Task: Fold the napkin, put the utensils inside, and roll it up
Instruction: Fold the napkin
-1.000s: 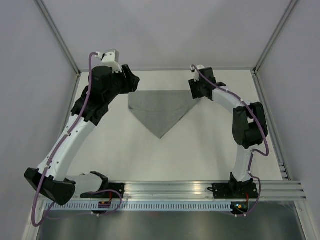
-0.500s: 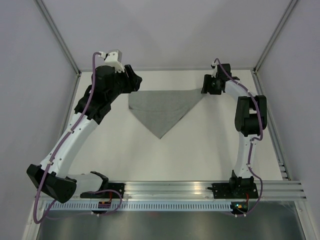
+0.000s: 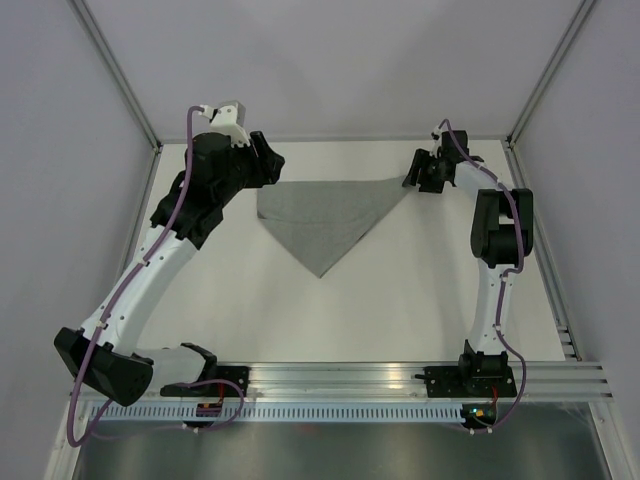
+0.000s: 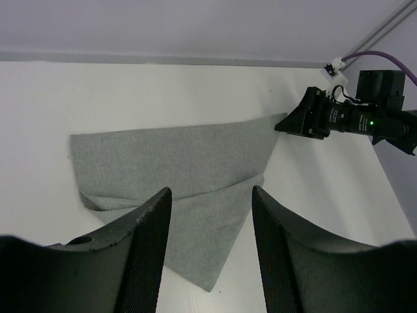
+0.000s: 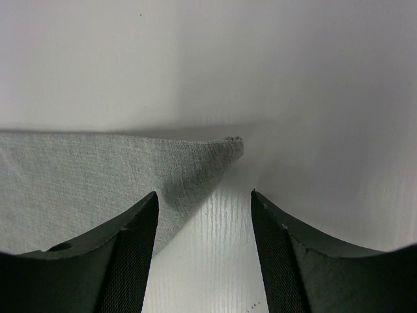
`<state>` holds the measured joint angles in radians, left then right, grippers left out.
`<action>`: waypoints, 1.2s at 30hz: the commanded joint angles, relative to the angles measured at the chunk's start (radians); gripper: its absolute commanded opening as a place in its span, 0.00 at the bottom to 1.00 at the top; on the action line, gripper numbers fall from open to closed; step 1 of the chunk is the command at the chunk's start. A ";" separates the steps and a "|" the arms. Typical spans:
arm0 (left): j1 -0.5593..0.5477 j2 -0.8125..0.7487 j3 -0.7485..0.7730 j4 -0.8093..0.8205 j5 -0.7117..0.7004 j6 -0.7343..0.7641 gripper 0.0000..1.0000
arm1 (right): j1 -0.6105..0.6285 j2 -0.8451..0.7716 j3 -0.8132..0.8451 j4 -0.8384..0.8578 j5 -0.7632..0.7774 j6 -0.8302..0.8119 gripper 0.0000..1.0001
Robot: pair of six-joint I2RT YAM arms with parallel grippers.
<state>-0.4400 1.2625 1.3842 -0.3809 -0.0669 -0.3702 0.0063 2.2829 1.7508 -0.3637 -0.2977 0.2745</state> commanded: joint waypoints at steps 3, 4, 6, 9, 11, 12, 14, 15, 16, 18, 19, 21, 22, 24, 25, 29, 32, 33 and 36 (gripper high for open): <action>0.000 -0.005 -0.007 0.039 0.029 -0.019 0.58 | 0.001 0.041 0.038 0.022 -0.029 0.064 0.65; 0.000 -0.005 -0.007 0.040 0.030 -0.021 0.58 | 0.000 0.046 0.038 0.025 -0.031 0.068 0.64; 0.000 0.000 -0.007 0.039 0.030 -0.019 0.58 | 0.000 0.049 0.038 0.029 -0.035 0.080 0.63; 0.000 0.003 -0.005 0.039 0.032 -0.019 0.58 | 0.000 0.059 0.038 0.040 -0.037 0.089 0.60; 0.000 0.006 -0.005 0.042 0.033 -0.019 0.58 | 0.000 0.064 0.041 0.045 -0.037 0.089 0.58; 0.000 0.008 -0.004 0.042 0.035 -0.019 0.58 | 0.000 0.066 0.041 0.046 -0.037 0.091 0.57; 0.000 0.012 -0.005 0.045 0.038 -0.022 0.58 | 0.000 0.067 0.044 0.049 -0.040 0.091 0.55; 0.000 0.014 -0.005 0.043 0.041 -0.022 0.58 | 0.000 0.067 0.042 0.051 -0.040 0.091 0.54; 0.000 0.015 -0.005 0.045 0.041 -0.026 0.58 | 0.000 0.069 0.041 0.054 -0.041 0.091 0.53; 0.000 0.015 -0.010 0.051 0.042 -0.026 0.58 | 0.000 0.069 0.041 0.060 -0.044 0.088 0.49; 0.000 0.017 -0.013 0.051 0.041 -0.026 0.58 | 0.000 0.069 0.041 0.063 -0.046 0.088 0.48; 0.000 0.017 -0.014 0.053 0.042 -0.024 0.58 | 0.000 0.069 0.039 0.068 -0.052 0.083 0.42; 0.000 0.018 -0.016 0.053 0.042 -0.024 0.58 | 0.000 0.067 0.036 0.075 -0.054 0.084 0.40; 0.000 0.018 -0.017 0.054 0.041 -0.024 0.58 | 0.001 0.064 0.033 0.080 -0.060 0.078 0.36; 0.000 0.018 -0.019 0.054 0.041 -0.026 0.58 | 0.001 0.059 0.027 0.088 -0.060 0.077 0.34; 0.000 0.021 -0.020 0.056 0.042 -0.024 0.58 | 0.000 0.032 0.006 0.117 -0.066 0.065 0.28; 0.000 0.025 -0.025 0.056 0.045 -0.027 0.58 | 0.000 0.003 -0.004 0.135 -0.081 0.049 0.23; 0.000 0.026 -0.025 0.057 0.047 -0.027 0.58 | 0.000 -0.006 -0.010 0.143 -0.083 0.043 0.21; 0.000 0.026 -0.024 0.059 0.052 -0.032 0.58 | 0.000 -0.065 -0.033 0.160 -0.084 0.003 0.15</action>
<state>-0.4400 1.2831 1.3651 -0.3630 -0.0418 -0.3706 0.0044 2.3177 1.7359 -0.2481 -0.3599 0.3134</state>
